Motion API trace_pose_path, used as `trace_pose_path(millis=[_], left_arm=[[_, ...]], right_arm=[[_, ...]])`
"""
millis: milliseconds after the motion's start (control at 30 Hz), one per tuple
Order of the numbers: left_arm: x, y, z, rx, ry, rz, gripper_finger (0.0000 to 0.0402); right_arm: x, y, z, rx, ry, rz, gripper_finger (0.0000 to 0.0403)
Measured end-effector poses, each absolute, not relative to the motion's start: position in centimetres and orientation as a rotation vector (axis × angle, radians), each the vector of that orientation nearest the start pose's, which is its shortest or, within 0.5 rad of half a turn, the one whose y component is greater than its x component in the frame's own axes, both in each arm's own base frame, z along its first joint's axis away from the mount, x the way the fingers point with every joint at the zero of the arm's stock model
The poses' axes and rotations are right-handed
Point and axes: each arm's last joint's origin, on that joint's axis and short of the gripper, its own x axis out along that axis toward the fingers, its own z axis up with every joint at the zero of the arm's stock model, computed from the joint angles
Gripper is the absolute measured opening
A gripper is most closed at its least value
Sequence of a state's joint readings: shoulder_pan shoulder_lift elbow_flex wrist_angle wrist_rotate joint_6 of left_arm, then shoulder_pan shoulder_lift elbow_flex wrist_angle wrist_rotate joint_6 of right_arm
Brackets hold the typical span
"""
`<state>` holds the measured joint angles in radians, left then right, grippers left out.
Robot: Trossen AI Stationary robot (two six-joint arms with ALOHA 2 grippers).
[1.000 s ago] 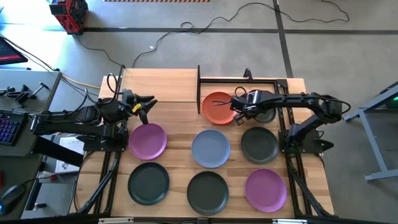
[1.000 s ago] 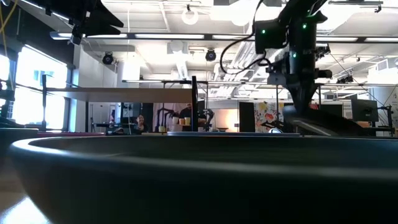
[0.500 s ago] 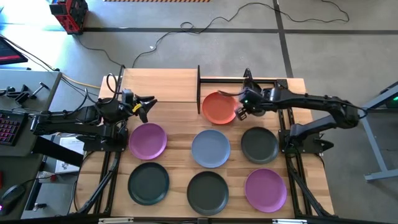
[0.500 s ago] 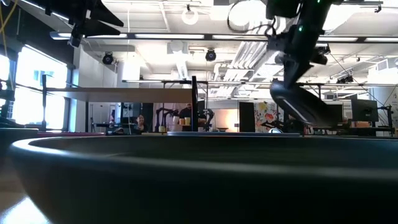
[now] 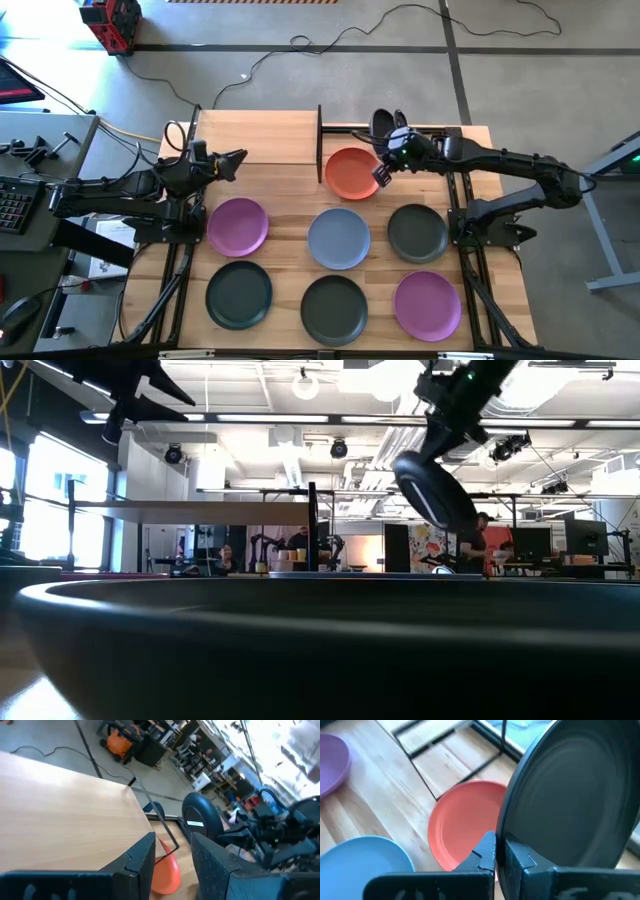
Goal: Place and stack plates onto a shelf
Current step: Put the top right black plate on the shelf
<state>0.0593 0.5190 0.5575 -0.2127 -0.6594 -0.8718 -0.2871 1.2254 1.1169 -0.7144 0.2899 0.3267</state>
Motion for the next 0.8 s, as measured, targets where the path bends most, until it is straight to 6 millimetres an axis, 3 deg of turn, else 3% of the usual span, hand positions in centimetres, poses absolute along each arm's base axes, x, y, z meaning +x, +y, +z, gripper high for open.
trace_pose_path(millis=[400,800], left_arm=[[12.2,2.5,29.4,-0.889,-0.251,0.715,0.0115],[10.8,2.4,34.3,-0.825,-0.325,0.672,0.0115]], right_arm=[[25.6,-8.6,37.7,0.081,0.703,-0.631,0.0000],[30.0,-9.5,40.6,-0.113,0.877,-0.536,0.0000]])
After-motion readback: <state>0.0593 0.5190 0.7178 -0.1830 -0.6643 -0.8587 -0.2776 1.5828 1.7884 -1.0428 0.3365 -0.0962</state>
